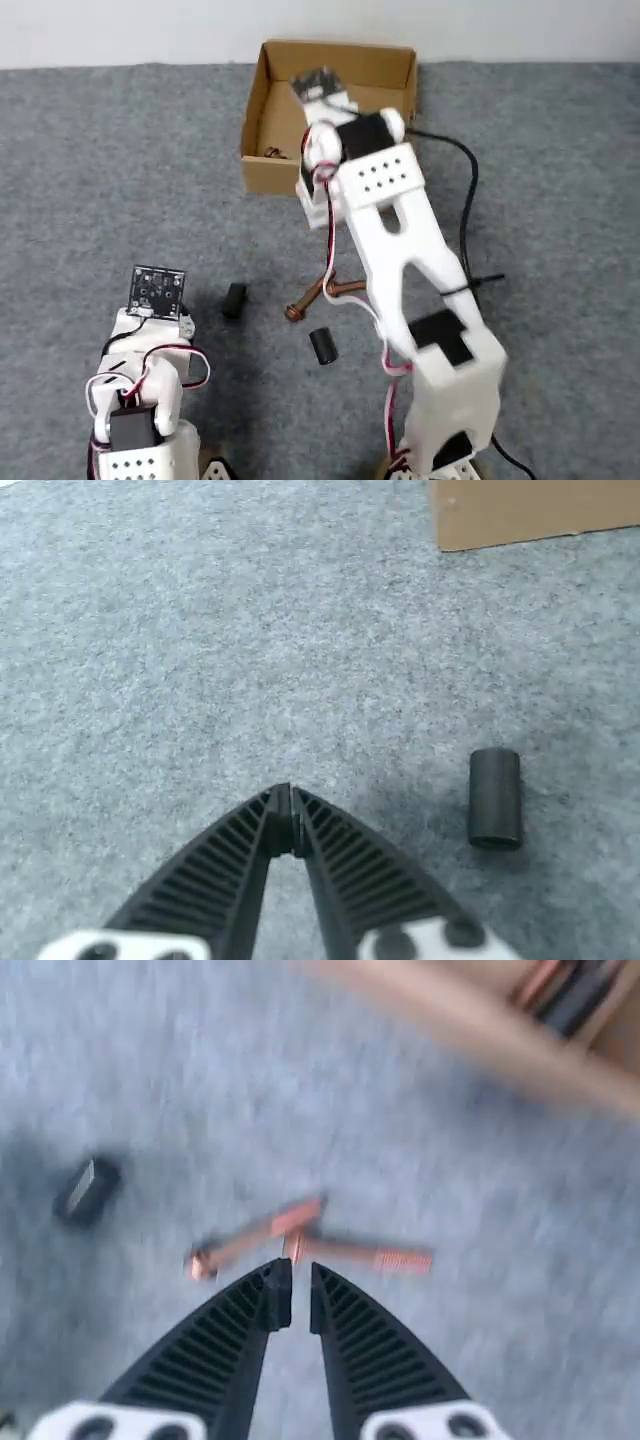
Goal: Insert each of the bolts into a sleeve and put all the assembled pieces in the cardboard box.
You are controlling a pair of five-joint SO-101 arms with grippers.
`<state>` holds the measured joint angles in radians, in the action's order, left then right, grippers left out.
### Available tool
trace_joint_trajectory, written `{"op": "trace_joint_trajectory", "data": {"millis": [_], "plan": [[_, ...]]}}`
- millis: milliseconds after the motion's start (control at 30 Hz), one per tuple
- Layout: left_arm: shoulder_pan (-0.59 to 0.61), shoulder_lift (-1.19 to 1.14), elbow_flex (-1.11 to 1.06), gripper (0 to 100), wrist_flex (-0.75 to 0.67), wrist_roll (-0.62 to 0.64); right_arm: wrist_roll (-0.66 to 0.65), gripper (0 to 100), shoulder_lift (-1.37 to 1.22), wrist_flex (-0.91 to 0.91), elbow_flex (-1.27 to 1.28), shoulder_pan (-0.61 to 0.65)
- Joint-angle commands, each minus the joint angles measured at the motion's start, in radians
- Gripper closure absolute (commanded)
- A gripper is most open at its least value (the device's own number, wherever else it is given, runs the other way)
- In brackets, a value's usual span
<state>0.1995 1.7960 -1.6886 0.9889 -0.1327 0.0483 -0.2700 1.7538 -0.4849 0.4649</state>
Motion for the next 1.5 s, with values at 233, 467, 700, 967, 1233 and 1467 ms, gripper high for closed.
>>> {"op": "trace_joint_trajectory", "data": {"millis": [233,467,700,967,1233,1467], "plan": [[0.015,0.002,0.004,98,-0.051,0.054,0.173,97.2,0.311,0.033,0.512,0.136],[0.064,0.002,0.004,87,-0.052,0.13,0.27,97.2,0.308,-0.035,0.646,0.275],[0.064,0.002,0.004,87,-0.052,0.13,0.265,97.1,0.308,-0.177,0.741,0.303],[0.063,0.002,0.004,87,-0.051,0.127,0.27,95.4,0.168,-0.222,0.743,0.303],[0.063,0.002,0.004,87,-0.048,0.127,0.269,79.8,0.071,-0.231,0.647,0.303],[0.063,0.002,0.004,87,-0.048,0.126,0.272,79.8,-0.013,-0.305,0.646,0.303]]}}
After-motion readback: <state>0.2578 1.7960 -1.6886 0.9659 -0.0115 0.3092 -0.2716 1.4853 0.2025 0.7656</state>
